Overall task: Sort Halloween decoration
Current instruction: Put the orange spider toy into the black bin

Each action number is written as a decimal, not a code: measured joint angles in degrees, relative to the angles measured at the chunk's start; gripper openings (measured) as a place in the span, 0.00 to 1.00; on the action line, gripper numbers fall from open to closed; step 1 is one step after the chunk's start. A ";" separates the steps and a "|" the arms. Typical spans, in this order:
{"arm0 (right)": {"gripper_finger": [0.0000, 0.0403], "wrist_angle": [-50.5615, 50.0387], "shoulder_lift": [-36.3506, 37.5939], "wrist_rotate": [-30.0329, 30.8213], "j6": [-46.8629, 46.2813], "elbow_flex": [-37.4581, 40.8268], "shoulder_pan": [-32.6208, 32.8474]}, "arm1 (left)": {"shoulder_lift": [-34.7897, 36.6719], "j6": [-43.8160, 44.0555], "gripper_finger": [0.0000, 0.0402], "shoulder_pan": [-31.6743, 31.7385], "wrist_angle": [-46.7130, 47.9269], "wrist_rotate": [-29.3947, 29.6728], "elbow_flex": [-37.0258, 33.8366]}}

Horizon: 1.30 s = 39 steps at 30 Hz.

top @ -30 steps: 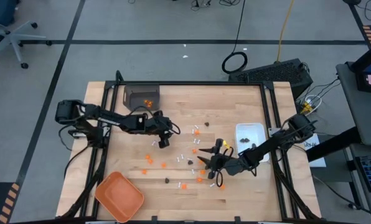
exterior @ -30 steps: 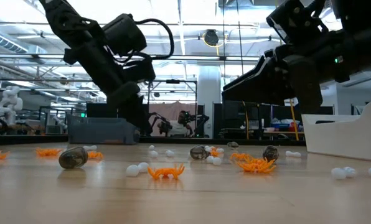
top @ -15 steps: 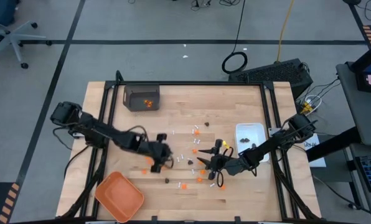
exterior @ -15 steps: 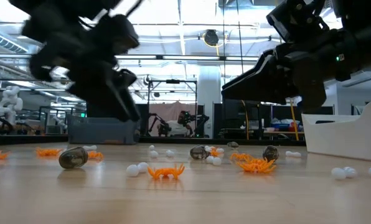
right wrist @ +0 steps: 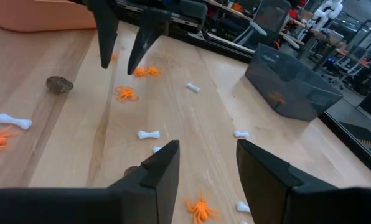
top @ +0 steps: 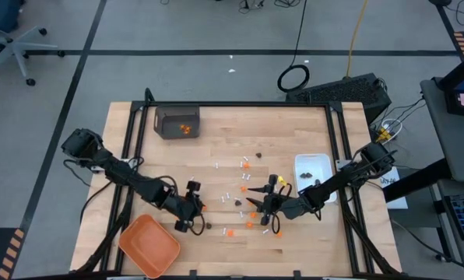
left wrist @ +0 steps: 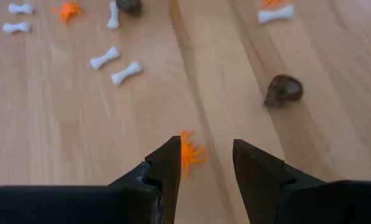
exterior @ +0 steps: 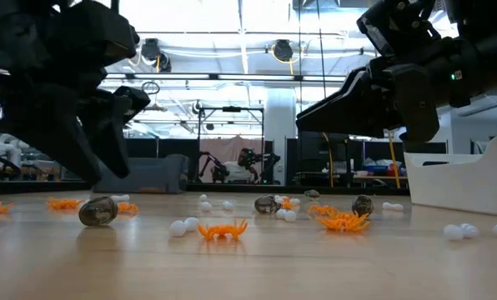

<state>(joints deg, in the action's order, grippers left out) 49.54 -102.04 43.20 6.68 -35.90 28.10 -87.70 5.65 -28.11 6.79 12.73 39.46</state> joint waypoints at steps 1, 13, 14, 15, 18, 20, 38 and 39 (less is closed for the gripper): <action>0.35 0.00 0.00 0.00 0.00 0.00 0.00 | 0.00 -0.02 0.36 0.24 0.02 -0.02 -0.02; 0.35 -0.07 0.00 -0.02 0.00 0.00 0.00 | -4.41 0.02 0.36 1.53 -0.31 -0.09 -0.24; 0.35 -0.07 0.00 -0.02 0.00 0.00 0.00 | -4.73 0.08 0.36 1.50 -0.41 -0.04 -0.23; 0.35 -0.07 0.00 -0.02 0.00 0.00 0.00 | -4.84 0.07 0.36 1.48 -0.53 -0.02 -0.19; 0.35 -0.07 0.00 -0.02 0.00 0.00 0.00 | -4.98 0.53 0.36 1.64 -0.50 -0.02 -0.15; 0.35 -0.09 0.00 -0.02 0.00 0.00 0.00 | -4.98 1.32 0.36 2.13 -0.46 -0.16 -0.15; 0.35 -0.09 0.00 -0.02 -0.01 0.00 0.00 | -5.14 1.35 0.01 8.68 -0.22 -0.02 -0.15; 0.35 -0.09 0.00 -0.02 0.00 0.00 0.00 | -5.13 1.03 0.01 8.88 -0.24 0.20 -0.15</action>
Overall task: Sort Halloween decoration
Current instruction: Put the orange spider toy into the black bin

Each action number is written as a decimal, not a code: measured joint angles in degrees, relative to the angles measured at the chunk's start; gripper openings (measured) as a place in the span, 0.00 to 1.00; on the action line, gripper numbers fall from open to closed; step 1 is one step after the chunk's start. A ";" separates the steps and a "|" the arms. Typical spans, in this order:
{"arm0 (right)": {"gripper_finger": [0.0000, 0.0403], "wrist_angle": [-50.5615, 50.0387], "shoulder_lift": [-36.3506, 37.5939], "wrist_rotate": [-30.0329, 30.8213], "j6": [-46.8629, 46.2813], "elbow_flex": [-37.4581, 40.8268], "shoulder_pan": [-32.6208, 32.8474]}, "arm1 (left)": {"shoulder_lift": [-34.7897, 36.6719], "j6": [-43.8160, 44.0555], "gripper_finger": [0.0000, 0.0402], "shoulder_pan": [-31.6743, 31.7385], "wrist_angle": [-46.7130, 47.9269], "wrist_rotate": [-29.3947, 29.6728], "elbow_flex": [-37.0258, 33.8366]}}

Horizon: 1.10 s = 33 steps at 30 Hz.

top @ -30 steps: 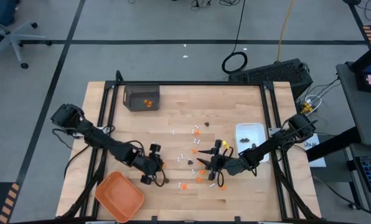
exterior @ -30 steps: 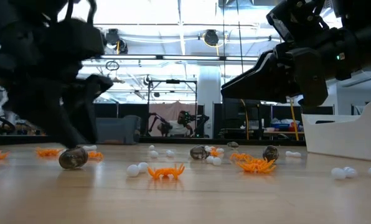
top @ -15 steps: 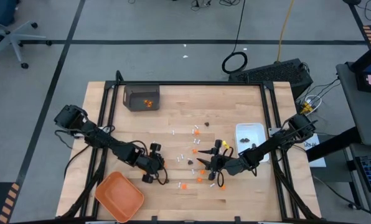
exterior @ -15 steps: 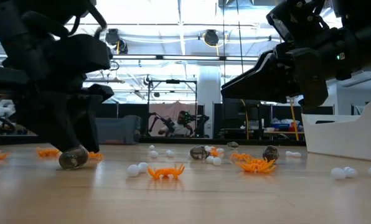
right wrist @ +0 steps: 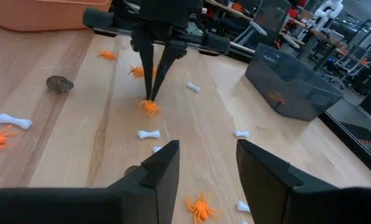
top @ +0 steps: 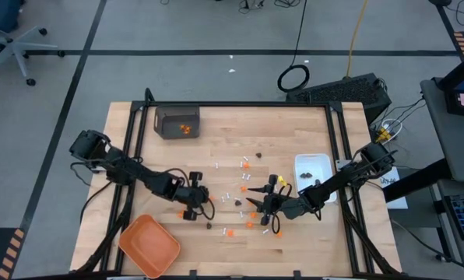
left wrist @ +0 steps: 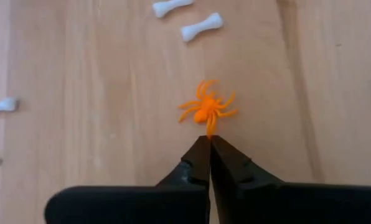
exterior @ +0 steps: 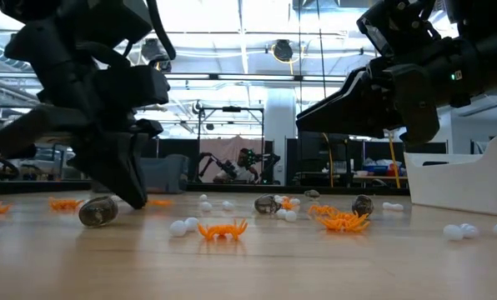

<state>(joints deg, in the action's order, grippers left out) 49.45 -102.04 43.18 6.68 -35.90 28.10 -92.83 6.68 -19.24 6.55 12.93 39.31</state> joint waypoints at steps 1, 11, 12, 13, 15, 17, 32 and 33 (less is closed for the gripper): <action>0.35 0.00 0.00 0.00 -0.01 0.00 0.00 | 0.00 -0.03 0.01 0.21 -0.12 0.56 -0.02; 0.35 0.00 0.00 0.00 0.00 0.00 0.00 | 0.27 1.61 0.00 0.95 -7.51 2.02 0.12; 0.35 0.00 0.00 0.00 -0.01 0.00 0.00 | 0.43 2.05 0.00 0.95 -7.51 2.00 0.33; 0.35 0.00 0.00 0.00 0.00 0.00 0.00 | 0.51 2.64 0.00 0.95 -7.66 1.98 0.47; 0.35 0.00 0.00 0.00 -0.02 0.00 0.00 | 0.52 3.35 0.00 0.95 -7.54 1.47 0.48; 0.35 0.00 0.00 0.00 -0.02 0.00 0.00 | 0.57 3.79 0.00 0.89 -7.55 1.07 0.48; 0.35 0.00 0.00 0.00 -0.02 0.00 0.02 | 0.65 -3.24 0.30 -0.81 -4.54 -0.15 0.48; 0.35 0.00 0.00 -0.02 -0.02 0.00 0.00 | 0.65 -5.41 0.32 -1.18 -4.95 0.62 0.50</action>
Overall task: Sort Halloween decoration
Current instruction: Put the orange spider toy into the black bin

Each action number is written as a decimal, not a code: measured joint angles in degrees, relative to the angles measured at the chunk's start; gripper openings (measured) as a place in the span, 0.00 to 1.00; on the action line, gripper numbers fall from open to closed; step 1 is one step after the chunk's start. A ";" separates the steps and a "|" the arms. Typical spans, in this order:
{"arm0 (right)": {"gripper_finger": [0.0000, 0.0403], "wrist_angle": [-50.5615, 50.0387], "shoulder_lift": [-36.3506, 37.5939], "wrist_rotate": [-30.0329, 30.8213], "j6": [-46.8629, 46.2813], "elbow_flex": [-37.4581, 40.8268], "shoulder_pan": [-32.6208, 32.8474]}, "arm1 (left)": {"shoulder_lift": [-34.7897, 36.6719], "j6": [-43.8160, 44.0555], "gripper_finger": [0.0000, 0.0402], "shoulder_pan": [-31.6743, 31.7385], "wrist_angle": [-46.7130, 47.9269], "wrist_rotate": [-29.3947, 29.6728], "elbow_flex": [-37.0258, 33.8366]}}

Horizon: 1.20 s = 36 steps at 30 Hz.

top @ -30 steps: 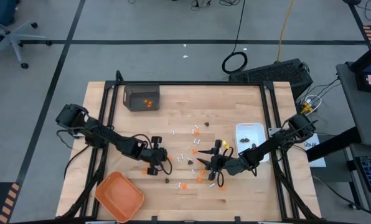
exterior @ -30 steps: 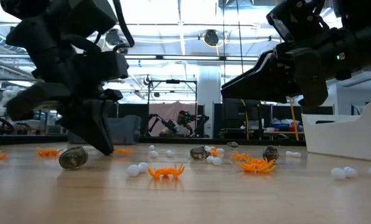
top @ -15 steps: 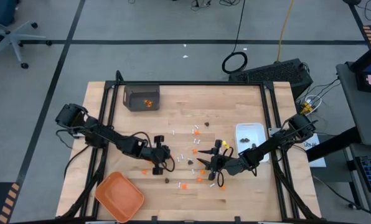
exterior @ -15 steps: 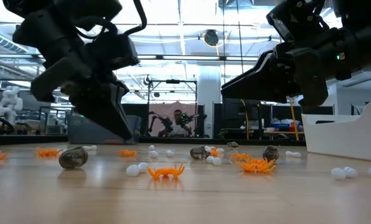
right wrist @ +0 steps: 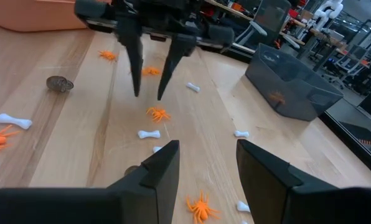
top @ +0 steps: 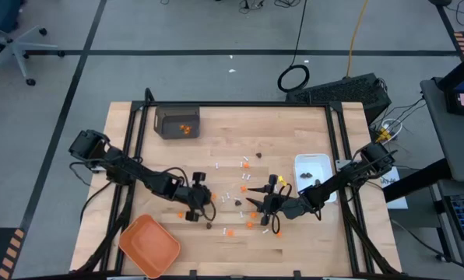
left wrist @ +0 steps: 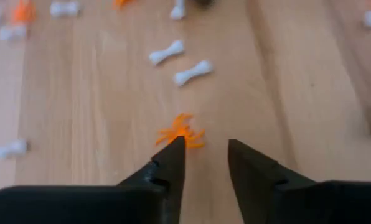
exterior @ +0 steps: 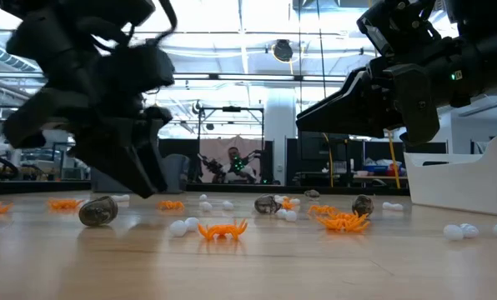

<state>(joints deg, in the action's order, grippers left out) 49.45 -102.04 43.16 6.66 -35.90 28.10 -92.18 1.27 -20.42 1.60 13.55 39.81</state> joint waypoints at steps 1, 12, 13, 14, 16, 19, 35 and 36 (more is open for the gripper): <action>0.35 0.00 0.00 0.02 0.00 0.00 0.00 | 0.00 -2.16 0.34 -0.30 -0.18 0.83 0.02; 0.35 0.00 0.00 0.01 0.00 0.00 0.01 | -0.39 -9.24 0.35 2.68 -3.56 -4.51 0.04; 0.35 0.00 0.00 0.01 0.00 0.00 0.02 | -0.39 -10.05 0.35 3.03 -3.93 -5.82 0.04; 0.35 0.00 0.00 0.01 -0.01 0.00 0.02 | -0.39 -10.84 0.35 3.38 -4.40 -7.21 0.04; 0.35 0.00 0.00 0.00 -0.02 0.00 0.02 | -0.42 -11.12 0.35 4.66 -4.27 -9.80 0.04; 0.35 0.00 0.00 0.02 0.00 0.00 0.02 | -0.48 -11.83 0.35 6.17 -4.14 -12.37 0.04; 0.35 -0.02 0.00 0.01 0.00 0.00 0.02 | -4.61 -14.16 0.35 9.60 -4.73 -16.82 0.22; 0.35 -0.02 0.00 0.00 0.00 0.00 0.02 | -4.62 -13.69 0.35 9.81 -4.73 -16.39 0.22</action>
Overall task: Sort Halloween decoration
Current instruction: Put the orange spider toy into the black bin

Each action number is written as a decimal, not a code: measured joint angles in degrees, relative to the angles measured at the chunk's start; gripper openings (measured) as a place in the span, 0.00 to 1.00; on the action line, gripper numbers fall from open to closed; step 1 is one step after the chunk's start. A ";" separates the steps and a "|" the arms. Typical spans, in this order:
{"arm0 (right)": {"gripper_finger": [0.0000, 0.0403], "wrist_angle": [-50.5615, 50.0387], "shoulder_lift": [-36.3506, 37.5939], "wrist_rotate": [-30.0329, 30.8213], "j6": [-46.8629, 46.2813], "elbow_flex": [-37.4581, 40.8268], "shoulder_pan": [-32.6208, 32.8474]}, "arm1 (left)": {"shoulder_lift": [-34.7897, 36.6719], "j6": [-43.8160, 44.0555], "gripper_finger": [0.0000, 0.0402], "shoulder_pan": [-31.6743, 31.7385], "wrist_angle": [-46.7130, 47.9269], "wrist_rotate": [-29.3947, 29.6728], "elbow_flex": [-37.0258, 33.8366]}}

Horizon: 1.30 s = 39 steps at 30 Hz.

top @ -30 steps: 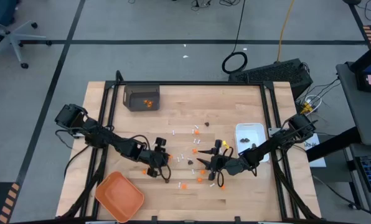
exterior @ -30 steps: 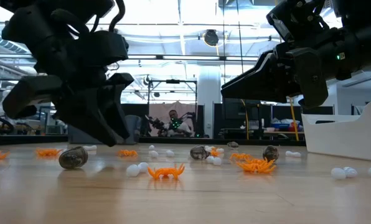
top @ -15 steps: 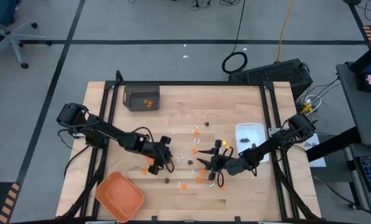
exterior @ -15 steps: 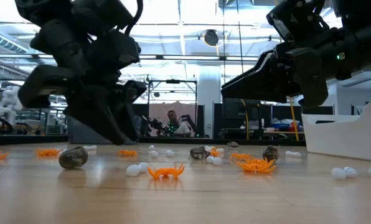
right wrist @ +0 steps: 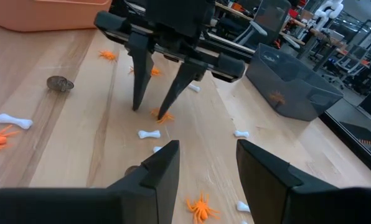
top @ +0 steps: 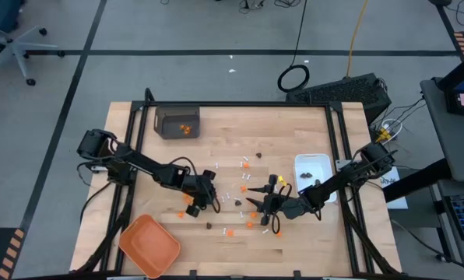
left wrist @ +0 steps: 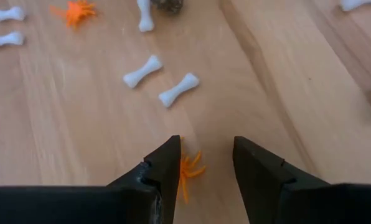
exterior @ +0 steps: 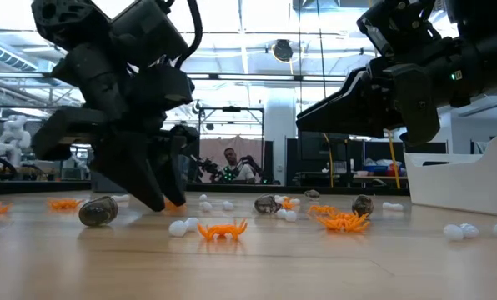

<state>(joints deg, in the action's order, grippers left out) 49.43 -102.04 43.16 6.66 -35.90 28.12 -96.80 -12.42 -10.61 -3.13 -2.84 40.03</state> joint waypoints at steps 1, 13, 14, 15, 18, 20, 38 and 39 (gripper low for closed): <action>0.35 0.00 0.00 0.02 0.00 0.00 0.00 | -0.03 0.50 0.35 0.24 -0.01 0.41 0.00; 0.35 0.00 0.00 0.00 0.00 0.00 0.00 | -0.18 6.37 0.05 0.39 0.04 4.86 -0.05; 0.35 0.00 0.00 0.00 0.00 0.00 0.00 | -0.21 7.10 0.03 0.12 -0.10 5.66 -0.07; 0.35 0.00 0.00 0.02 0.00 0.00 0.00 | -0.10 7.55 0.02 -0.10 -0.23 6.29 -0.07; 0.35 0.00 0.00 0.00 0.00 0.00 0.00 | 0.88 9.62 0.02 -0.77 0.57 7.14 -0.07; 0.35 0.00 0.00 0.02 0.00 0.00 0.00 | 2.39 11.08 0.01 -1.28 2.69 7.37 0.03; 0.35 -0.42 0.02 0.00 -0.02 0.00 0.00 | 15.44 17.51 0.00 -7.21 -0.93 12.05 0.85; 0.35 -0.42 0.02 0.00 -0.21 0.00 0.00 | 16.22 17.95 0.00 -7.21 -1.85 12.12 0.85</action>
<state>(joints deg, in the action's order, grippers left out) 49.01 -102.02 43.16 6.44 -35.90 28.12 -80.58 5.53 -17.82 -4.98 9.28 40.88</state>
